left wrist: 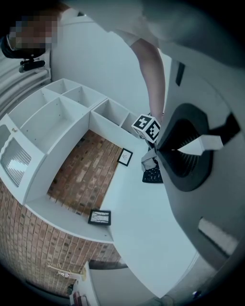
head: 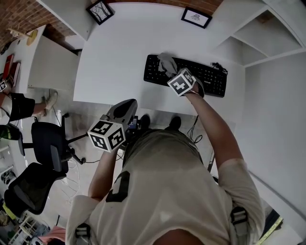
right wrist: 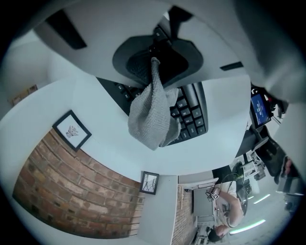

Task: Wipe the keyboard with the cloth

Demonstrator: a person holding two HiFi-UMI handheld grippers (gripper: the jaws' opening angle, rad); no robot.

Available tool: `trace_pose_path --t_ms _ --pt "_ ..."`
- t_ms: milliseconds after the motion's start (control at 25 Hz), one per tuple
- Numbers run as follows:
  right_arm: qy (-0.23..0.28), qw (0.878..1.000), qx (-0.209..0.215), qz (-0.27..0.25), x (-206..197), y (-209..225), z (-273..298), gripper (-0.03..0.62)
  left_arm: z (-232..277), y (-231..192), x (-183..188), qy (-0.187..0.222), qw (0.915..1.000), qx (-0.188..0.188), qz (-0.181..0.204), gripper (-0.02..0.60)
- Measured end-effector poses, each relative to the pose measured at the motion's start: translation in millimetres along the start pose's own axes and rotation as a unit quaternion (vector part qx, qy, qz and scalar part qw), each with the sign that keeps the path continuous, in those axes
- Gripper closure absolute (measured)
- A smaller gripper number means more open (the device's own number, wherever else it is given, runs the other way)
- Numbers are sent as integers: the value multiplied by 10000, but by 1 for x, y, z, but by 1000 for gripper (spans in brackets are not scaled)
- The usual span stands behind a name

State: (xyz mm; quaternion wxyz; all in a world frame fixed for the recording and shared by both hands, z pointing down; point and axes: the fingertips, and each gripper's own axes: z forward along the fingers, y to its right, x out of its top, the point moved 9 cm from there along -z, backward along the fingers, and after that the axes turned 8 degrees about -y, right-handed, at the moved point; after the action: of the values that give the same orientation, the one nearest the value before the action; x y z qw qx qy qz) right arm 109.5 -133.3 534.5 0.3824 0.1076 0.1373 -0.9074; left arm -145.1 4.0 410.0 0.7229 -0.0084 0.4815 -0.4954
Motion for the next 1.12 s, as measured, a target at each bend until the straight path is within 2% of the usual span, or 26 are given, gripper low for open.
trace_pose_path --t_ms 640,920,1120 --pt "-103 9990 -100 421 -52 32 -11 579 14 19 2 -96 9996 -142 222 577" --pt "-124 9986 -108 508 -68 40 -15 579 19 25 4 -166 9994 -166 265 577" --pt "-207 9984 -261 455 -79 46 -18 579 25 28 8 -208 9989 -230 358 577"
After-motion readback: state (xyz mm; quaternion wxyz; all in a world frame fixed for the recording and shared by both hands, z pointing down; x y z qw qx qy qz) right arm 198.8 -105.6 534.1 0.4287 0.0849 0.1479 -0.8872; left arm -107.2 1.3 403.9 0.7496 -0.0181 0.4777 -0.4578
